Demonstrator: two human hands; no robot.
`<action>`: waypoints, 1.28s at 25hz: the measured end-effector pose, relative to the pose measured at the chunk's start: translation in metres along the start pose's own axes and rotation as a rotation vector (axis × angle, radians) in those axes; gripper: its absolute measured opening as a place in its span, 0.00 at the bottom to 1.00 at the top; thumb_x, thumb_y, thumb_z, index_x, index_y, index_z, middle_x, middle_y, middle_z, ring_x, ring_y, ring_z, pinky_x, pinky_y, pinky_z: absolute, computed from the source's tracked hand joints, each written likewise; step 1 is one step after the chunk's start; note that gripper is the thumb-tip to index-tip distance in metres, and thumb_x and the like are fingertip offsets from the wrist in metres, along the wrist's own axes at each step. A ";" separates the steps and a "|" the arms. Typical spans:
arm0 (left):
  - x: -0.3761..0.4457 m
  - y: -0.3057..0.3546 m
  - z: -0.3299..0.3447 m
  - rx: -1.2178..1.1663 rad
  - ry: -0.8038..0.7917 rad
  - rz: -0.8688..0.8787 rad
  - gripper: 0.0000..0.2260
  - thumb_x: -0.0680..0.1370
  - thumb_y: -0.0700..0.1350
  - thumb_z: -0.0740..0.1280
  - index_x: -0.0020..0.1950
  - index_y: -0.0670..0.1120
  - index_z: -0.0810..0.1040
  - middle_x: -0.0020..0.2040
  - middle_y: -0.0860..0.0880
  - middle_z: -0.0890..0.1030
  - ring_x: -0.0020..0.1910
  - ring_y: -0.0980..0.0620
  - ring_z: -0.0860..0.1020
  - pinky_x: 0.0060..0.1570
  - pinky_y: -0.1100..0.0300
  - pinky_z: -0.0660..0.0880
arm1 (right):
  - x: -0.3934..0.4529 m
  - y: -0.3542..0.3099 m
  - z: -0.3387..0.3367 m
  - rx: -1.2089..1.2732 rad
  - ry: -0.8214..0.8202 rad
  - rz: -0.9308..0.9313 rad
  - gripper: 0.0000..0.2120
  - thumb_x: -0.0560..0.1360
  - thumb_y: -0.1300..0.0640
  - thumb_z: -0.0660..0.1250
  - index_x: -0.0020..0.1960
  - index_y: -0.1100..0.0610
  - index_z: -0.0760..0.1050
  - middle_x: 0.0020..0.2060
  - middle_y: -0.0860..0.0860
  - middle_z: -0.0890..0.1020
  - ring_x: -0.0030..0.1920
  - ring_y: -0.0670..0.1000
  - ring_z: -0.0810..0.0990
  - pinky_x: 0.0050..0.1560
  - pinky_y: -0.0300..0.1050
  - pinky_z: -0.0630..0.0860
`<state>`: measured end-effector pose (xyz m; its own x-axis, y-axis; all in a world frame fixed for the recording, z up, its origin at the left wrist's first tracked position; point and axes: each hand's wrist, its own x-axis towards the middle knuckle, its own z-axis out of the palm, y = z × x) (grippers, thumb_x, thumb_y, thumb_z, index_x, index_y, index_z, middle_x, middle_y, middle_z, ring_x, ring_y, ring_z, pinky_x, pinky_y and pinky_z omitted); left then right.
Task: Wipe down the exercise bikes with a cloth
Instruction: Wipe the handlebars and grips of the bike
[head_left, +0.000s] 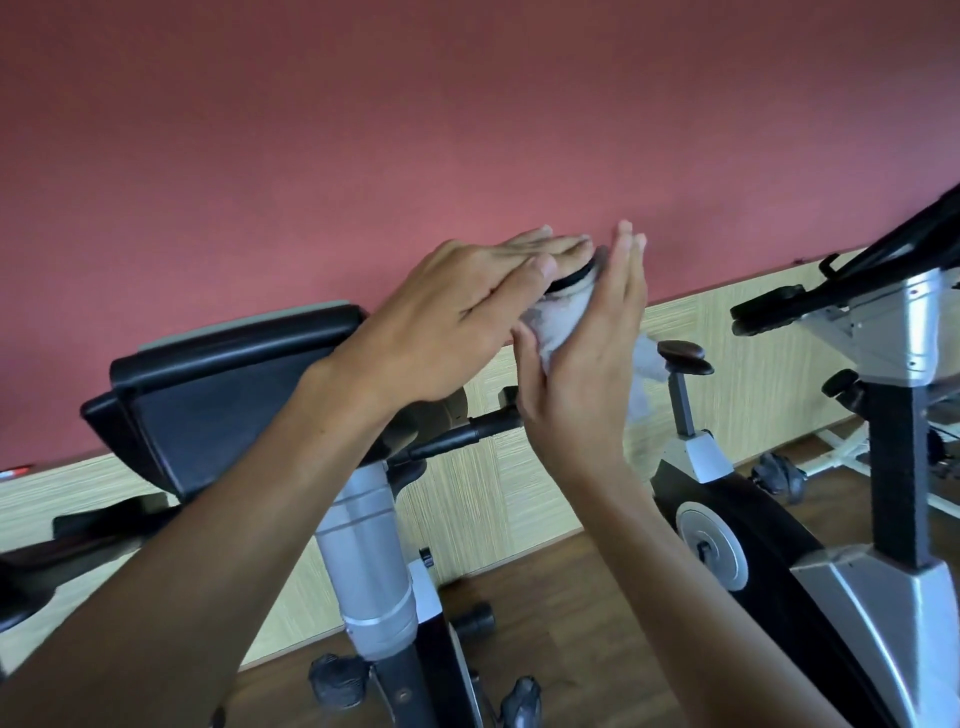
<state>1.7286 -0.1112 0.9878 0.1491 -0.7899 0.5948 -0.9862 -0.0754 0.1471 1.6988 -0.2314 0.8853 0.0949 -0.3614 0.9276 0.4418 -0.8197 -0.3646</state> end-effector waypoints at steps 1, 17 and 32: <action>0.000 0.001 0.000 0.015 0.008 0.005 0.21 0.86 0.49 0.52 0.75 0.46 0.73 0.75 0.53 0.72 0.78 0.59 0.64 0.78 0.54 0.61 | 0.002 -0.001 0.001 0.015 0.004 -0.004 0.37 0.82 0.51 0.62 0.78 0.70 0.48 0.78 0.68 0.55 0.81 0.64 0.51 0.81 0.52 0.51; 0.006 0.074 0.045 1.240 -0.220 -0.054 0.24 0.82 0.51 0.56 0.75 0.42 0.72 0.78 0.42 0.67 0.81 0.42 0.59 0.77 0.44 0.54 | -0.086 0.154 -0.079 0.378 -0.459 0.221 0.34 0.80 0.53 0.64 0.79 0.51 0.49 0.67 0.48 0.64 0.66 0.40 0.68 0.67 0.34 0.67; 0.077 0.089 0.125 1.649 -1.003 -0.716 0.11 0.82 0.45 0.61 0.63 0.44 0.71 0.63 0.44 0.78 0.63 0.43 0.73 0.70 0.50 0.63 | -0.042 0.144 0.004 0.371 -0.436 -0.400 0.40 0.78 0.41 0.65 0.76 0.66 0.56 0.74 0.63 0.66 0.76 0.60 0.65 0.78 0.51 0.61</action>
<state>1.6438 -0.2548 0.9483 0.9374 -0.3209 0.1354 0.0102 -0.3633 -0.9316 1.7621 -0.3320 0.7938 0.1767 0.2121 0.9611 0.7855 -0.6187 -0.0079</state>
